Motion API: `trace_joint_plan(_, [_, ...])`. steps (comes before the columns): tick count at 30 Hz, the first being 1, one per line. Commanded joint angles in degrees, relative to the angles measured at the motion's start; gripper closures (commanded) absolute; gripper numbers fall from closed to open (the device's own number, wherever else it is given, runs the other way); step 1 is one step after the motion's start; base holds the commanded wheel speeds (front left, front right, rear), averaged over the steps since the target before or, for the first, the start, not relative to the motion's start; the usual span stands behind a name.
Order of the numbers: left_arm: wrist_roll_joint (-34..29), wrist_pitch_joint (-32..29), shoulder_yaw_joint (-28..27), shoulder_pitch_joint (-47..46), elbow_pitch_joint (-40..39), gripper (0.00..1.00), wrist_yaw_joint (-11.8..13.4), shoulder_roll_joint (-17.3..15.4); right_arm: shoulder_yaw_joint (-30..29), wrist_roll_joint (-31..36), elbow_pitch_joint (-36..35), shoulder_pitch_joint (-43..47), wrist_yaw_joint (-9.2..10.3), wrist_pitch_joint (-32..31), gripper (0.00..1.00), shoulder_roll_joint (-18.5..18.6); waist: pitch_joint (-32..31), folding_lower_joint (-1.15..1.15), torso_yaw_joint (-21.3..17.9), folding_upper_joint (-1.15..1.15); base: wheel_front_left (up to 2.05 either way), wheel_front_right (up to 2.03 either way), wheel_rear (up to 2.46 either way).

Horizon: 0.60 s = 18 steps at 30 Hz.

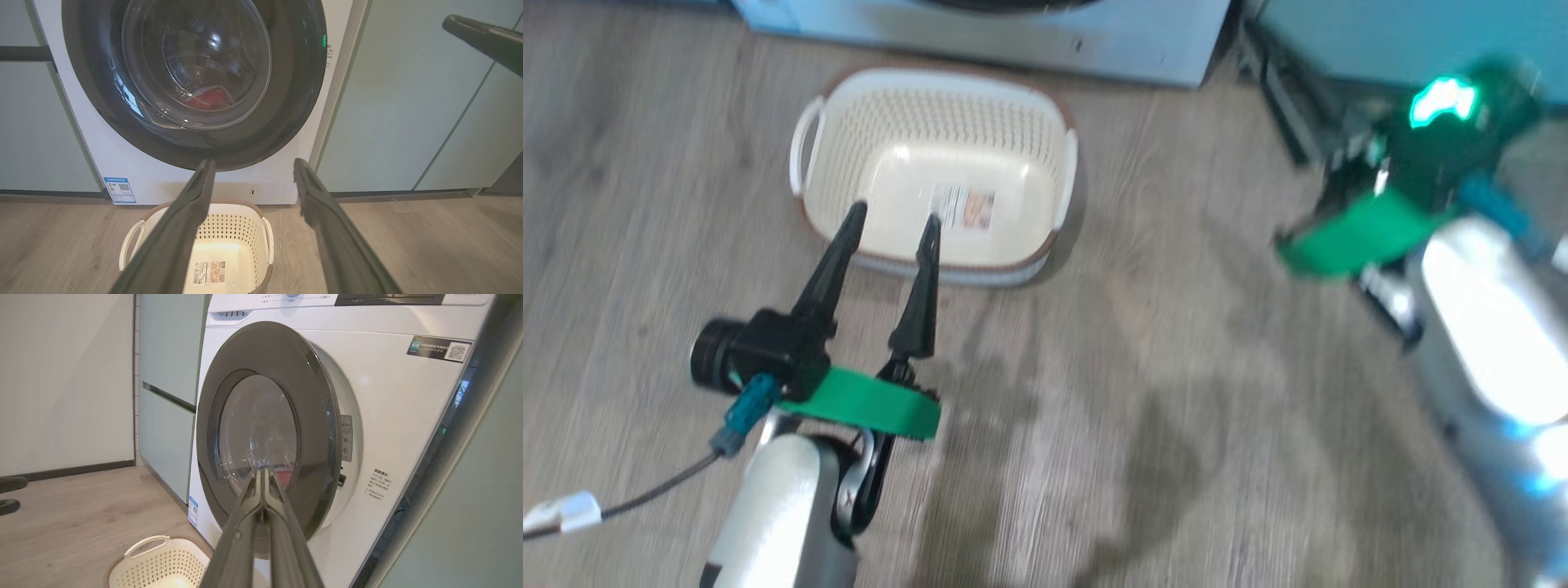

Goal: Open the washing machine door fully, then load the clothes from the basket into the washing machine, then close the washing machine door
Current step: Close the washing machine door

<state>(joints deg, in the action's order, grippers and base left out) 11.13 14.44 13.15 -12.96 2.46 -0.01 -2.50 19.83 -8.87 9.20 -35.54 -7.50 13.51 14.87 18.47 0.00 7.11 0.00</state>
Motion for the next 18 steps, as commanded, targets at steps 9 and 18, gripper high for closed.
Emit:
trace_joint_plan(9, [2.6,0.6,1.0,-5.5,-4.1,0.00,1.5,-0.4,9.9,-5.5,10.4,-22.6,0.01,-1.8,1.00,7.6,11.1,0.00,6.3,0.00,0.00,0.00,0.00])
trace_joint_plan(18, [4.4,0.6,2.3,-8.0,-5.5,0.00,2.4,-0.4,18.2,-9.6,25.5,-39.5,0.01,-1.0,1.00,9.3,16.0,0.00,9.2,0.00,0.00,0.00,0.00])
